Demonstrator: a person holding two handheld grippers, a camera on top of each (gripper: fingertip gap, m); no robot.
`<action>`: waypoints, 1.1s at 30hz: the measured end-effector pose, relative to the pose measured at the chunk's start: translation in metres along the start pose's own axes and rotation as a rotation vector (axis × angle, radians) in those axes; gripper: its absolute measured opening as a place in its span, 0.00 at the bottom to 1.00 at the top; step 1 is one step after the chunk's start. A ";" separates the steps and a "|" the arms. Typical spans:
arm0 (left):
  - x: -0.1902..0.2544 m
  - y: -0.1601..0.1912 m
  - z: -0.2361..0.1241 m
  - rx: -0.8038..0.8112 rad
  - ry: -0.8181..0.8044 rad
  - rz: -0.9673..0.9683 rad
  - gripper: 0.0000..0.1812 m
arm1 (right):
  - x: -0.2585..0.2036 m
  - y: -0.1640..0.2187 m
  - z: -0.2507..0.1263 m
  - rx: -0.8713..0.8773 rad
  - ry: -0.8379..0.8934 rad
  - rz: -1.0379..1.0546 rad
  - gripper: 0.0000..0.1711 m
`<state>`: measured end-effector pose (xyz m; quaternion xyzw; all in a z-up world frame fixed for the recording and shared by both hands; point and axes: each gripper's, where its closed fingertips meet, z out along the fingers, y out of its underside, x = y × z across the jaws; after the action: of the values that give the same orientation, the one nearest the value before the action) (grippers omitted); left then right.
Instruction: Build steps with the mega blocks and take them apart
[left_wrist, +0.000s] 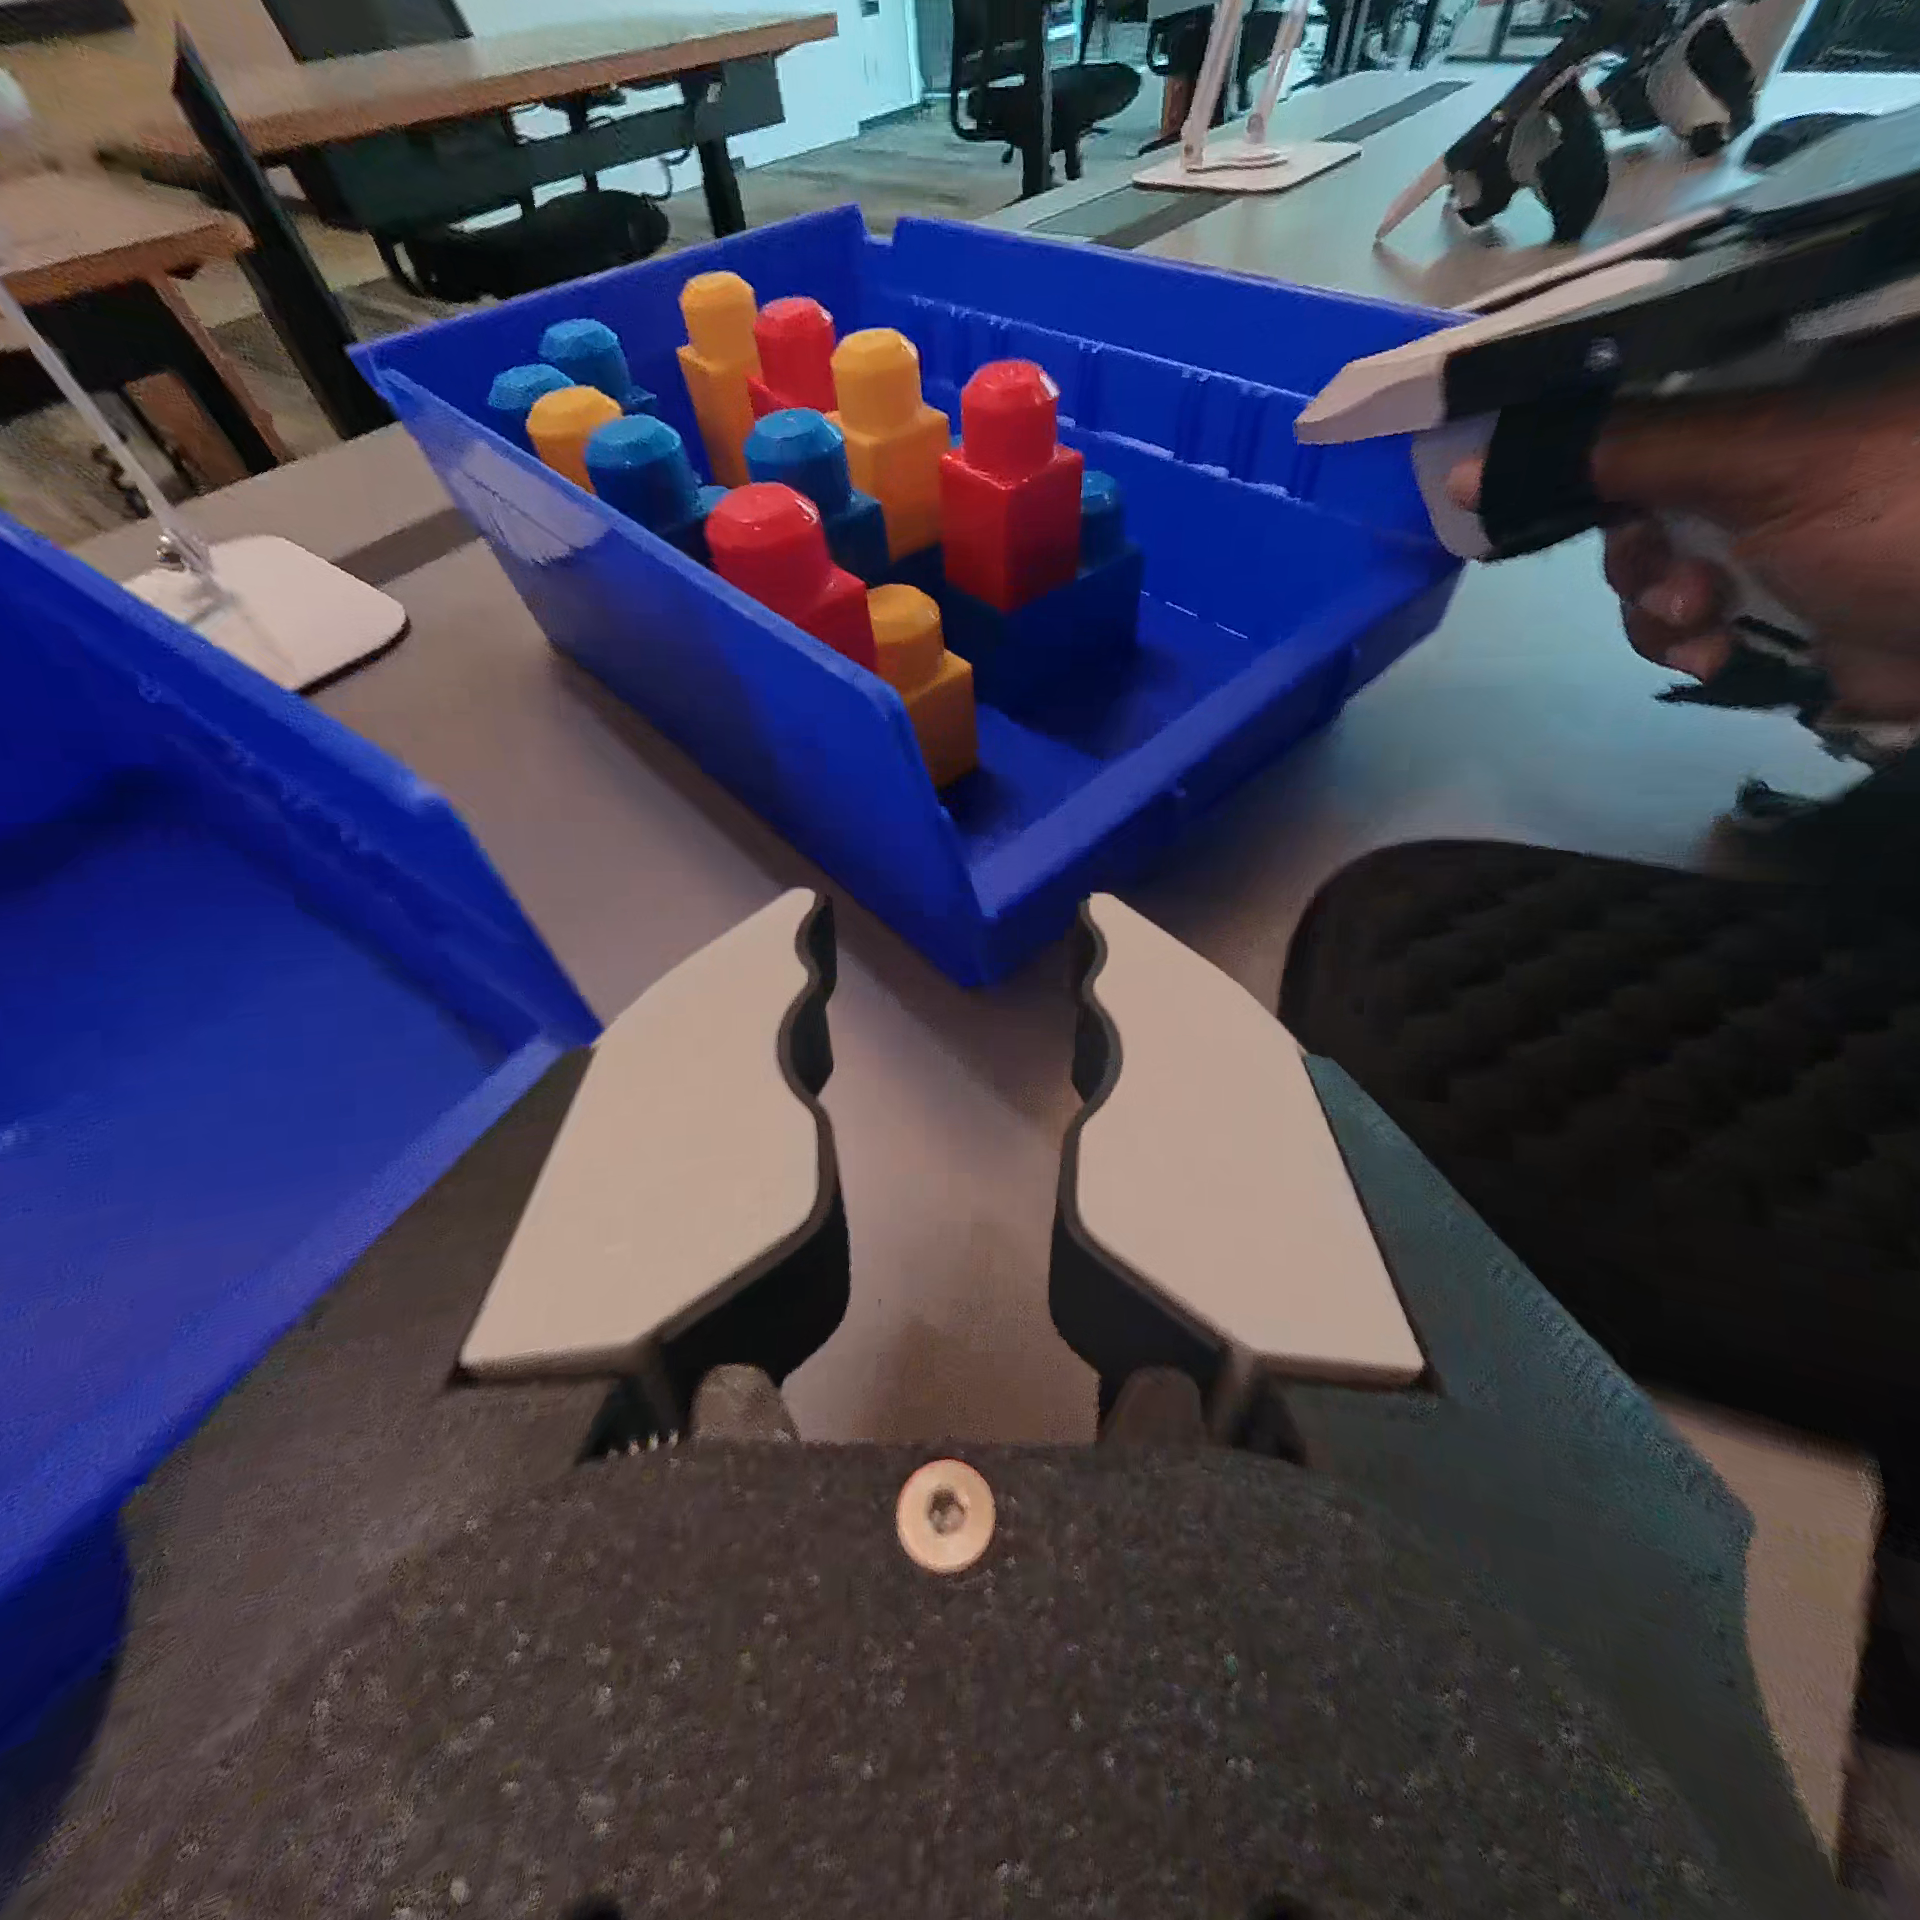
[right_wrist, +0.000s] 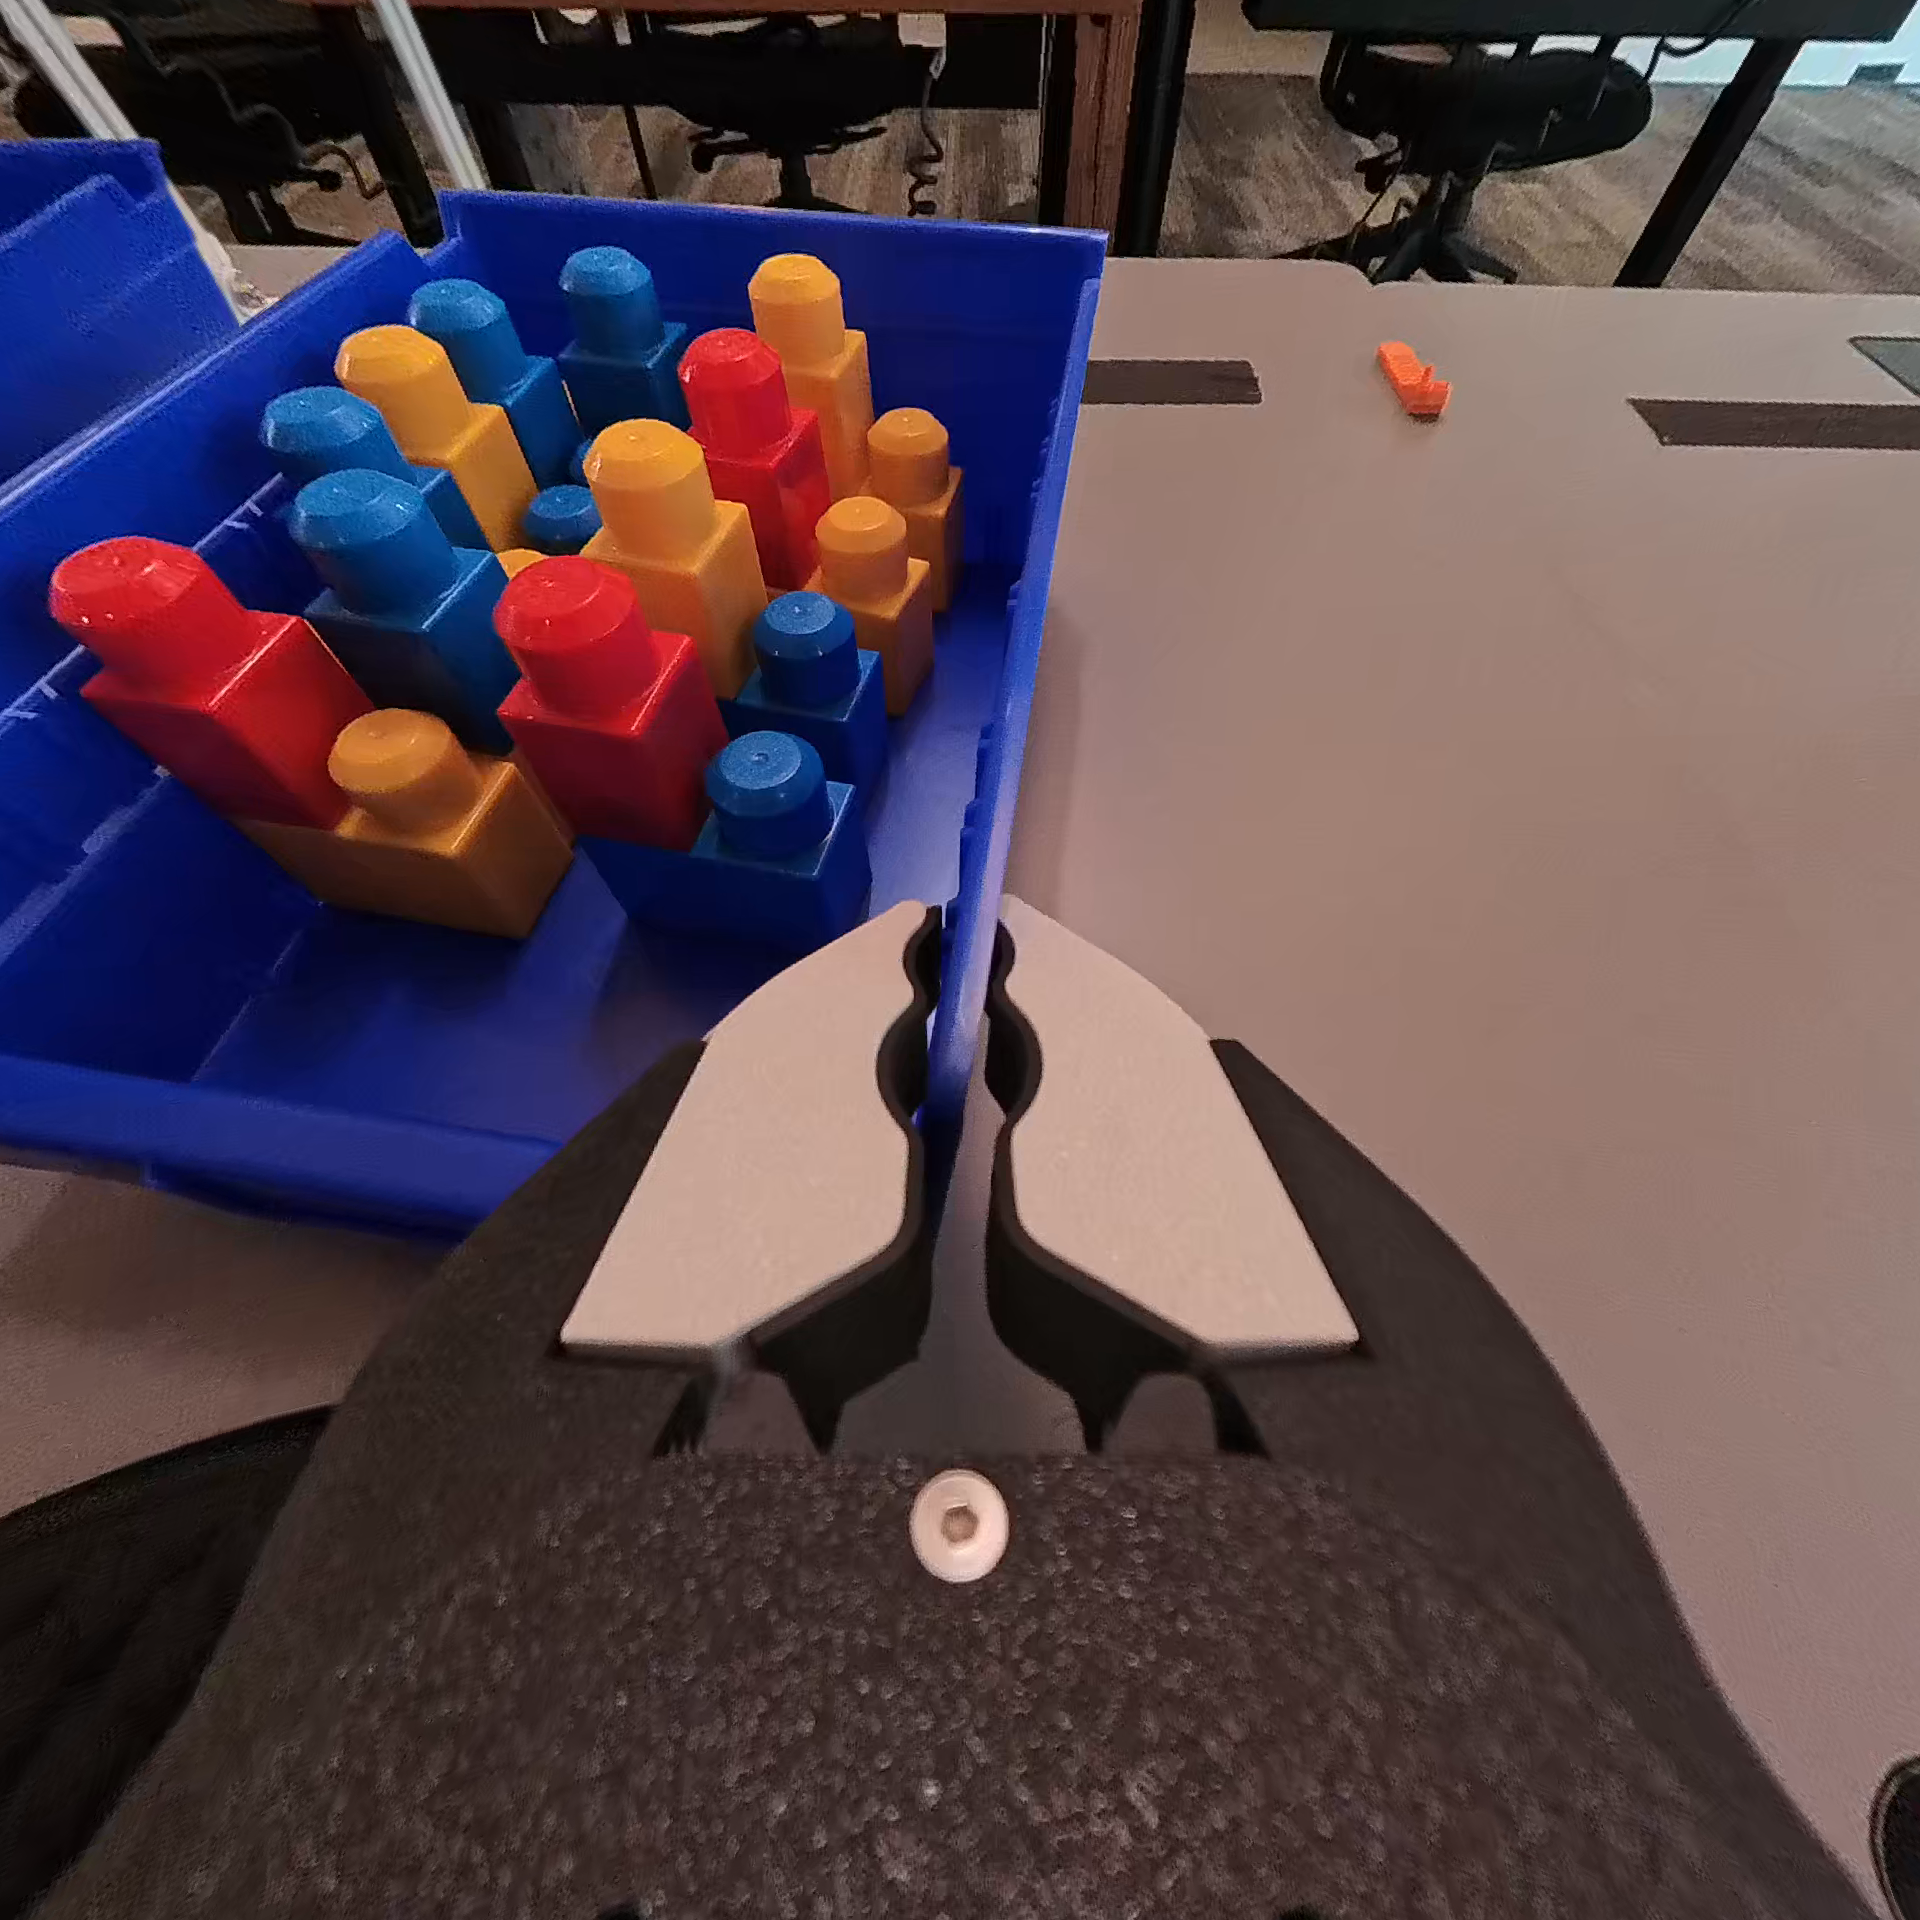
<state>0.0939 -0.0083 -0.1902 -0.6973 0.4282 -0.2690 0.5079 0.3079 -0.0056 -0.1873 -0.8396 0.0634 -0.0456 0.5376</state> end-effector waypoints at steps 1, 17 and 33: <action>-0.001 -0.001 0.009 -0.005 -0.011 -0.010 0.24 | 0.000 0.000 -0.001 0.005 0.002 -0.003 0.03; -0.026 -0.044 0.037 0.007 -0.163 0.065 0.09 | -0.007 -0.039 -0.034 0.128 0.056 -0.048 0.03; -0.125 -0.133 -0.150 0.223 -0.502 0.098 0.08 | -0.181 -0.186 -0.073 0.404 -0.255 -0.147 0.04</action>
<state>-0.0451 0.0443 -0.0069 -0.6605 0.2901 -0.1085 0.6840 0.1295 0.0341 0.0110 -0.7165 -0.0765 0.0098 0.6933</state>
